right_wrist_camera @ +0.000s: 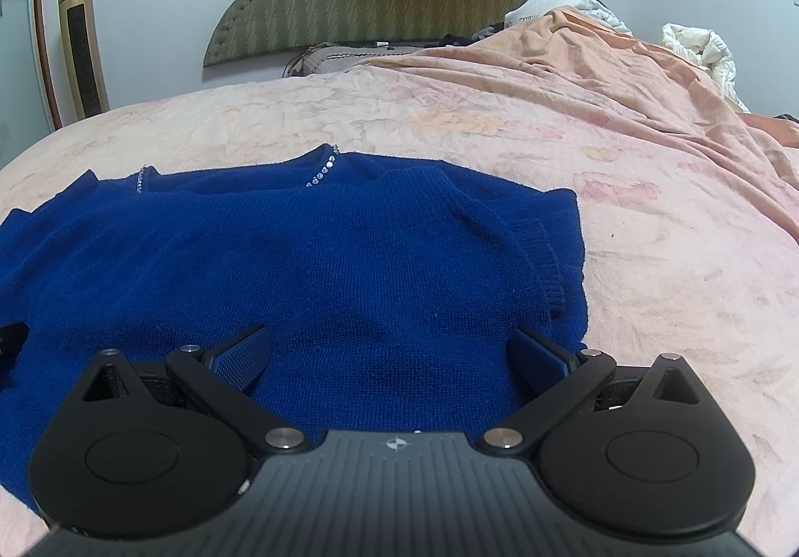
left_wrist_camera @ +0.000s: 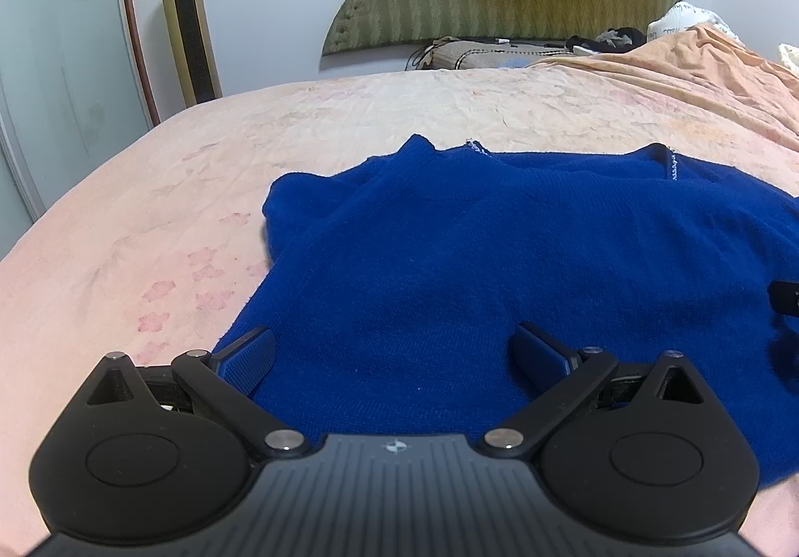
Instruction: Fold small clothes
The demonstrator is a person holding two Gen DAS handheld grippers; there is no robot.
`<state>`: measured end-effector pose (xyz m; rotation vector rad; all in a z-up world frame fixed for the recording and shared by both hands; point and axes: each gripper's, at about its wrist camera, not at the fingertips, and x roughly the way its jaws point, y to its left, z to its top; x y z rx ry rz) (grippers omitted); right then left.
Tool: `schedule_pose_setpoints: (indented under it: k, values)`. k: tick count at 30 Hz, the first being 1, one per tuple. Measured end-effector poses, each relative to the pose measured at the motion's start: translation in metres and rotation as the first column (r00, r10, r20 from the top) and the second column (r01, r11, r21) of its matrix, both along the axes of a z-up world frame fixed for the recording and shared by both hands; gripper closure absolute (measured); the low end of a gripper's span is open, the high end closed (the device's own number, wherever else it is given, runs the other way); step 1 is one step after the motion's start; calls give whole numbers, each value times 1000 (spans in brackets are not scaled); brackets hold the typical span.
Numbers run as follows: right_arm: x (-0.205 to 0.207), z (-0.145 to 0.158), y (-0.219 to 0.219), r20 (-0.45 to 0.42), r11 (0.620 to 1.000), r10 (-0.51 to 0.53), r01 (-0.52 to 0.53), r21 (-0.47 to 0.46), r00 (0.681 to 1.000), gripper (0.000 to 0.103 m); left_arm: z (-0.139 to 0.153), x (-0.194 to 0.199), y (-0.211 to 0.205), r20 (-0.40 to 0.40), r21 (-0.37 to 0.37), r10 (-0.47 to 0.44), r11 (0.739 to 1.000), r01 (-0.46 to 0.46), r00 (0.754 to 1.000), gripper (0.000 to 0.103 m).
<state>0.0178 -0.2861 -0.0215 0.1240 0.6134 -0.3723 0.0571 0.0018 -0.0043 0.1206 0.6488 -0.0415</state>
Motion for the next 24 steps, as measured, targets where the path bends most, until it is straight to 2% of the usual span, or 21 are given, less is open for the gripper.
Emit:
schedule_pose_setpoints:
  k: [5,8,16,24]
  values:
    - [-12,5,12,-14,1000,-22,22,-11,1000,0,8,-7,-1,-42,-10,-31,999,31,999,1]
    - [-24,7,17,-2,1000,-11,11,16,1000,0,12,-13,-3,-54,-6,-47,999,47,997,1]
    - [-57,12,18,7,1000,6,-6,15,1000,1,17,-20,-1,-110,-37,-47,998,43,993,1]
    - [-69,7,15,-1,1000,2,-2,17,1000,0,19,-24,-5,-108,-26,-57,998,55,992,1]
